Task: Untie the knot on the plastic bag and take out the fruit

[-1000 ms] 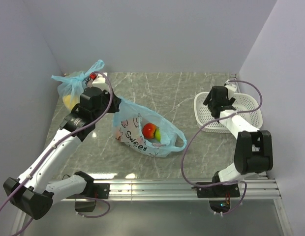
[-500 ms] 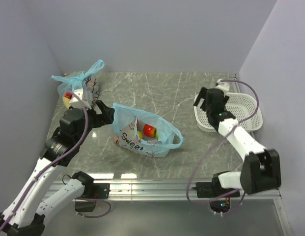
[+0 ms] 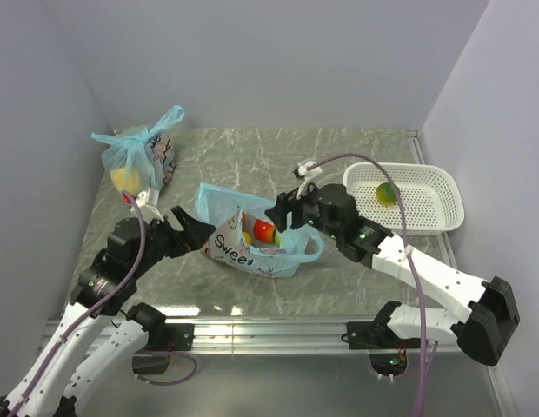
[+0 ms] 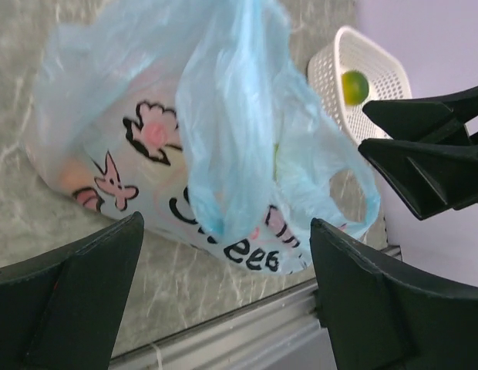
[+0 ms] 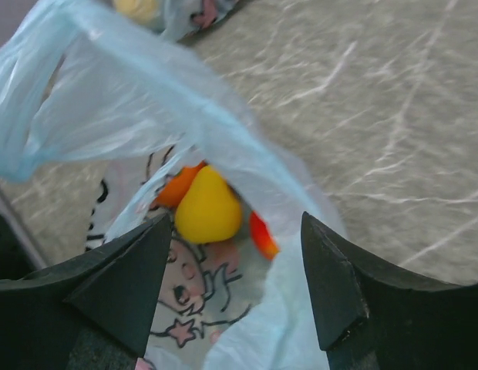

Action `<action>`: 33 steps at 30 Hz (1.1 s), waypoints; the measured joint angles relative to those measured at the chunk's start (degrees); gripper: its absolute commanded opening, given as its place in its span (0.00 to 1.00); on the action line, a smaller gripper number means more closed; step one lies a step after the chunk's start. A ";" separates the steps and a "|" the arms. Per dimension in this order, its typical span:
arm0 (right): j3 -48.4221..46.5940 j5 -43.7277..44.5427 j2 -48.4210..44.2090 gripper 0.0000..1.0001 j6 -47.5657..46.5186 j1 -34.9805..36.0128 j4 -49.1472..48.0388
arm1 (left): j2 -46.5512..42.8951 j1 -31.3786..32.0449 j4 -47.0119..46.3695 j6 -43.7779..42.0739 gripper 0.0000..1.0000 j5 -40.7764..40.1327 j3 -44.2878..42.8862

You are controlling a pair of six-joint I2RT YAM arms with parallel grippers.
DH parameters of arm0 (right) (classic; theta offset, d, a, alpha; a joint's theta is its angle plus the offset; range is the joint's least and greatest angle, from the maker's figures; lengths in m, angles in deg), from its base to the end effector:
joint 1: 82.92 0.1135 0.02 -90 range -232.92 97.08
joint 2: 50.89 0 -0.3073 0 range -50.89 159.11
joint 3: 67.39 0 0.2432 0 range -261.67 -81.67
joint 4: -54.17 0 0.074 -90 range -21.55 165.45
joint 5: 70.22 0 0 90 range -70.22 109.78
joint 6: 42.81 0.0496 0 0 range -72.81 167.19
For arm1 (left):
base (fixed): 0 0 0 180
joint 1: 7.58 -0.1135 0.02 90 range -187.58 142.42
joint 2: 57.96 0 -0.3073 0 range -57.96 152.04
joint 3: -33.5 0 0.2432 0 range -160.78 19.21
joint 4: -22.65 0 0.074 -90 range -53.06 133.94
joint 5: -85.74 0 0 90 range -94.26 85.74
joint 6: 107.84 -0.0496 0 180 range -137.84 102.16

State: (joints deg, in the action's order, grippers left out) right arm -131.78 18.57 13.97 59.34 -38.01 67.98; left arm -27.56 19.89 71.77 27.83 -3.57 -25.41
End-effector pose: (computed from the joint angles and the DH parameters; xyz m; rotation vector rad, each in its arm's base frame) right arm 0.1780 0.1789 0.3592 -0.5451 1.7998 0.7156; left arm 0.0746 -0.0394 0.3416 -0.3126 2.0049 -0.8468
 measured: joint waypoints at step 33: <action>-0.37 -27.69 20.70 0.60 -2.62 19.26 -9.14 | 12.22 10.14 -23.87 10.58 0.84 -4.20 17.05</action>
State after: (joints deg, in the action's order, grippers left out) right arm -132.15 -9.13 34.67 56.71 -18.76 58.85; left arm -15.35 30.03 47.90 38.41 -7.77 -8.36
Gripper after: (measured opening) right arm 0.601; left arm 0.864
